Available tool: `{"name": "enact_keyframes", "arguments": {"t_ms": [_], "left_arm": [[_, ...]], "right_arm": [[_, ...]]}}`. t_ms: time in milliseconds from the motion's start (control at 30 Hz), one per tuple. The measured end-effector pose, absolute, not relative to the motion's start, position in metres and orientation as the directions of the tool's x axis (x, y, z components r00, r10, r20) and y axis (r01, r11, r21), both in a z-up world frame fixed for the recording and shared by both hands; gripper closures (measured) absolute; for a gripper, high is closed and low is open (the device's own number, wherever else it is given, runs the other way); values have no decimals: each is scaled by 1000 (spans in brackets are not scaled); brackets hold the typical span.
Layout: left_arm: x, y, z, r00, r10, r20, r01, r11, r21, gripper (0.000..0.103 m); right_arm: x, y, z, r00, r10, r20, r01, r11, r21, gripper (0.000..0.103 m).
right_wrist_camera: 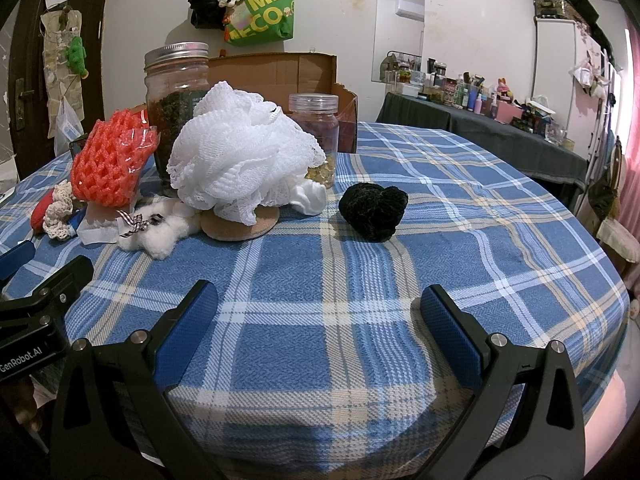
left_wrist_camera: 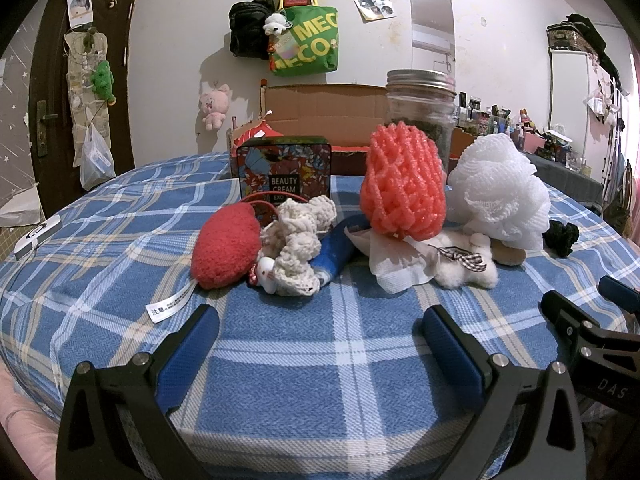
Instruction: Organize soft objects
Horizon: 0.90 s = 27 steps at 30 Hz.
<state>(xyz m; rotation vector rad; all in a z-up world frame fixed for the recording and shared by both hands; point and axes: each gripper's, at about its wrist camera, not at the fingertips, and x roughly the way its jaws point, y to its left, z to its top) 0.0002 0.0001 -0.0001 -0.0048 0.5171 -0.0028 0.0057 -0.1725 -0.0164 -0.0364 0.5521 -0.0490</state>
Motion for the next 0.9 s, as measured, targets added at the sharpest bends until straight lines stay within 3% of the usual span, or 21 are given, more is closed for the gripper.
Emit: {"name": "enact_keyframes", "arguments": {"t_ms": [600,900], "left_arm": [[-4,2,10,869,-42,-494,33,999,-27,0],[0,-9,49,892,-99,-442,115,993,8,0]], "right_arm": [[4,-172,-9,840,1,-542,-7,1000,-9,0],[12,-177,31,884,45,-465,-44,999,14,0]]}}
